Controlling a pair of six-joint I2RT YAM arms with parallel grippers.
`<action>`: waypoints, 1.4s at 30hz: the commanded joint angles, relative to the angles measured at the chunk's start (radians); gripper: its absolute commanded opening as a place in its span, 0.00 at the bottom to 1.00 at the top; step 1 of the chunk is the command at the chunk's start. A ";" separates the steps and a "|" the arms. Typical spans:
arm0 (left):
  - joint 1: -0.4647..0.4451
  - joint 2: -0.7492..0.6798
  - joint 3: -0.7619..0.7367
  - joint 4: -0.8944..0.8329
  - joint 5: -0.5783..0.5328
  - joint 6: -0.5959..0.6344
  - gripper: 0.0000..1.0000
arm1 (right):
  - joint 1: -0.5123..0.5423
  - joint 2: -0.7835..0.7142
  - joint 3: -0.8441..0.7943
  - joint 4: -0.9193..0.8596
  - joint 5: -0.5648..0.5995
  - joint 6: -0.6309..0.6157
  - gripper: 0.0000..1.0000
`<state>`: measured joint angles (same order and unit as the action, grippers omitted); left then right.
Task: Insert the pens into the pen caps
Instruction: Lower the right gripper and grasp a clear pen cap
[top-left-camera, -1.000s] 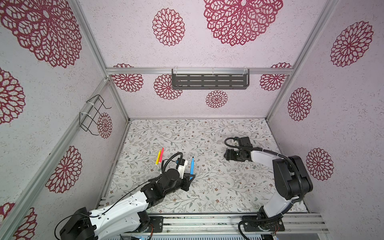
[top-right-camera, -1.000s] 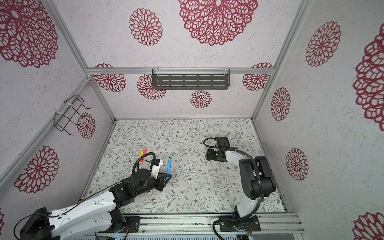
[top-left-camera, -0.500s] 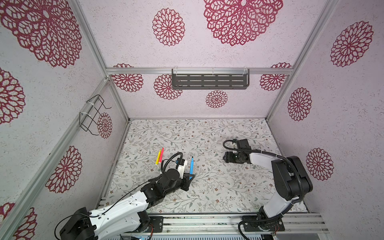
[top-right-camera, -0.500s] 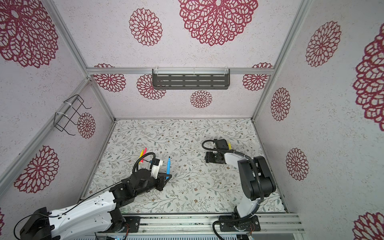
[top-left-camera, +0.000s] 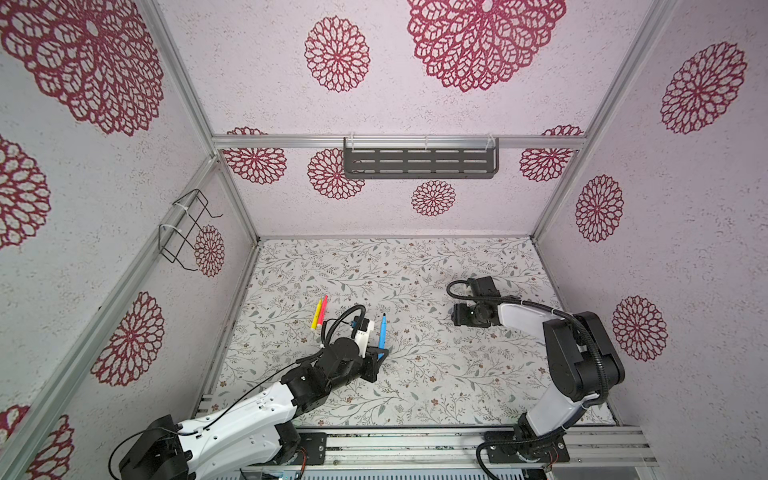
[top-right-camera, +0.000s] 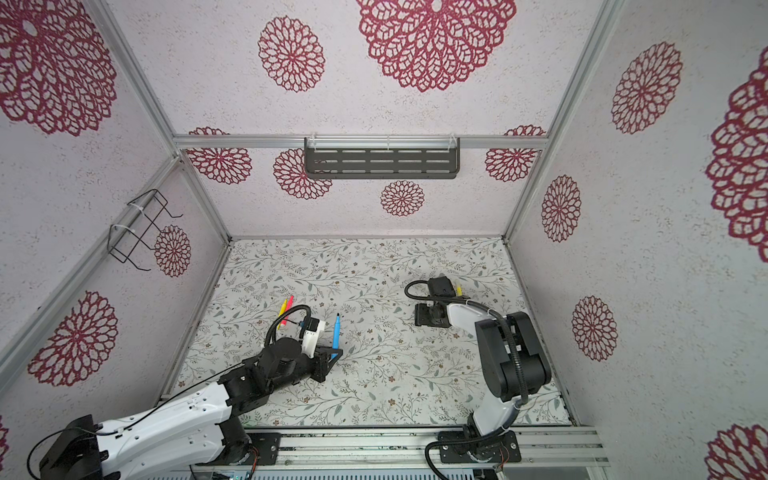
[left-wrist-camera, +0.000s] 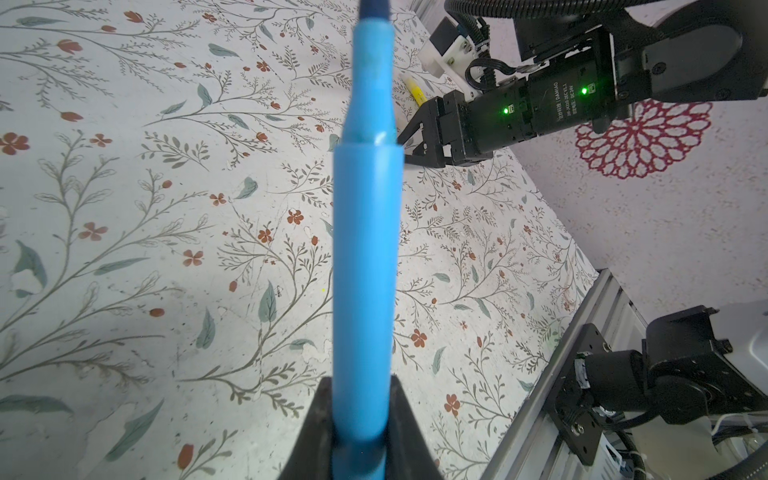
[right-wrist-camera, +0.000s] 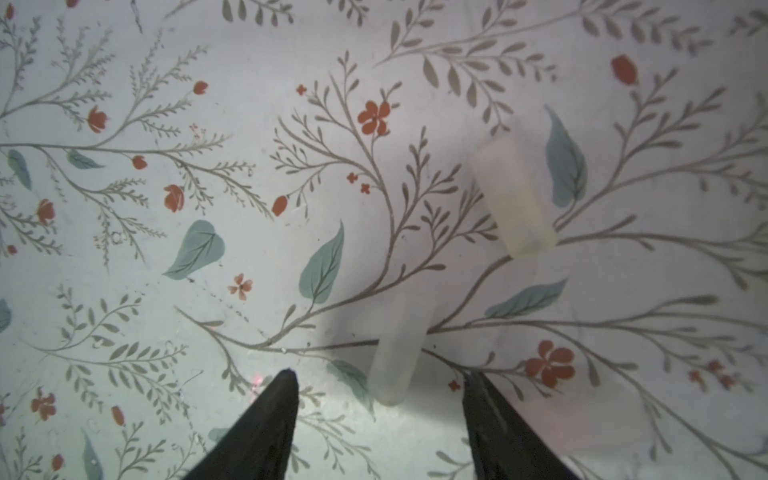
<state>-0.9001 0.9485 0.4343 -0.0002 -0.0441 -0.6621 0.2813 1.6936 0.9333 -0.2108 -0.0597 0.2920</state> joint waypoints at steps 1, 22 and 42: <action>0.006 0.001 0.012 0.002 -0.010 0.006 0.00 | 0.000 0.000 0.044 -0.032 0.025 0.018 0.57; 0.005 -0.045 0.004 -0.031 -0.034 0.007 0.00 | 0.072 0.151 0.174 -0.195 0.128 -0.006 0.34; 0.005 -0.079 0.006 -0.029 -0.051 0.025 0.00 | 0.098 0.010 0.106 -0.070 -0.087 -0.039 0.03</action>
<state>-0.9001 0.8757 0.4343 -0.0452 -0.0849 -0.6521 0.3672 1.8065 1.0744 -0.3180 -0.0143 0.2687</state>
